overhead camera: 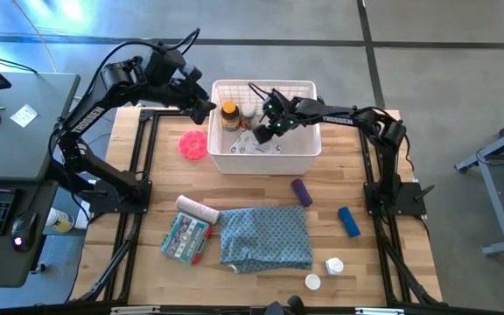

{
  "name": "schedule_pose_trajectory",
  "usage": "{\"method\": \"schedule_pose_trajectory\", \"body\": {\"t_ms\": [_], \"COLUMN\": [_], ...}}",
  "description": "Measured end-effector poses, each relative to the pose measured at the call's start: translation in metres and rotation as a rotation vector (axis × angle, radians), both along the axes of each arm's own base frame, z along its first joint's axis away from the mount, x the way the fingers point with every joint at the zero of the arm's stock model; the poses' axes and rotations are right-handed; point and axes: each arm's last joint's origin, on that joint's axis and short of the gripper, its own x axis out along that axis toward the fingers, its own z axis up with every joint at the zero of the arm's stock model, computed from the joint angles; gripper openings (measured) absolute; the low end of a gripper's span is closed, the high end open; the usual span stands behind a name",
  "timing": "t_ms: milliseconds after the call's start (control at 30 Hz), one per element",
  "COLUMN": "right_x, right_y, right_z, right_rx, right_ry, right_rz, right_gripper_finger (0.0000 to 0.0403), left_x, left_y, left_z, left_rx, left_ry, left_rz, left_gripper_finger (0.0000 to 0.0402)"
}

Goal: Pick & place medical supplies in basket/bin
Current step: Put the mailer bag into the white bin

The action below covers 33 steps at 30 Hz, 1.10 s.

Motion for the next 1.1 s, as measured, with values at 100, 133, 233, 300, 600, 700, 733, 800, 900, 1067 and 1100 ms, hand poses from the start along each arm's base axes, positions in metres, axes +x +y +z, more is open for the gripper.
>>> {"method": "schedule_pose_trajectory", "body": {"t_ms": [100, 133, 233, 300, 600, 700, 733, 800, 900, 1067, 1100], "right_x": [0.003, 0.003, -0.004, -0.012, -0.080, -0.106, -0.114, -0.128, -0.146, -0.160, -0.160], "right_y": [0.001, 0.002, 0.007, 0.015, 0.076, 0.098, 0.105, 0.117, 0.132, 0.148, 0.151], "right_z": [0.022, 0.032, 0.069, 0.098, 0.216, 0.241, 0.248, 0.256, 0.261, 0.259, 0.258], "right_rx": [0.034, 0.039, 0.027, -0.002, -0.246, -0.320, -0.341, -0.369, -0.400, -0.390, -0.381], "right_ry": [-0.079, -0.100, -0.149, -0.181, -0.398, -0.454, -0.467, -0.468, -0.433, -0.363, -0.361], "right_rz": [0.047, 0.058, 0.074, 0.077, 0.053, 0.053, 0.054, 0.047, 0.020, -0.004, 0.004], "right_gripper_finger": [0.0204, 0.0204, 0.0204, 0.0204, 0.0204, 0.0204, 0.0204, 0.0204, 0.0204, 0.0204, 0.0204], "left_x": [0.004, 0.006, 0.013, 0.021, 0.079, 0.102, 0.110, 0.123, 0.140, 0.159, 0.162], "left_y": [0.003, 0.005, 0.010, 0.014, 0.044, 0.055, 0.059, 0.065, 0.067, 0.073, 0.076], "left_z": [0.005, 0.007, 0.012, 0.013, -0.028, -0.047, -0.056, -0.069, -0.088, -0.117, -0.121], "left_rx": [0.050, 0.072, 0.116, 0.138, 0.076, 0.025, 0.007, -0.021, -0.054, -0.089, -0.091], "left_ry": [-0.052, -0.075, -0.136, -0.176, -0.078, -0.061, -0.048, -0.035, 0.006, 0.082, 0.085], "left_rz": [0.027, 0.040, 0.076, 0.086, 0.053, 0.048, 0.049, 0.037, 0.009, -0.002, 0.011], "left_gripper_finger": [0.0234, 0.0234, 0.0231, 0.0222, 0.0154, 0.0130, 0.0122, 0.0104, 0.0065, 0.0022, 0.0026]}}
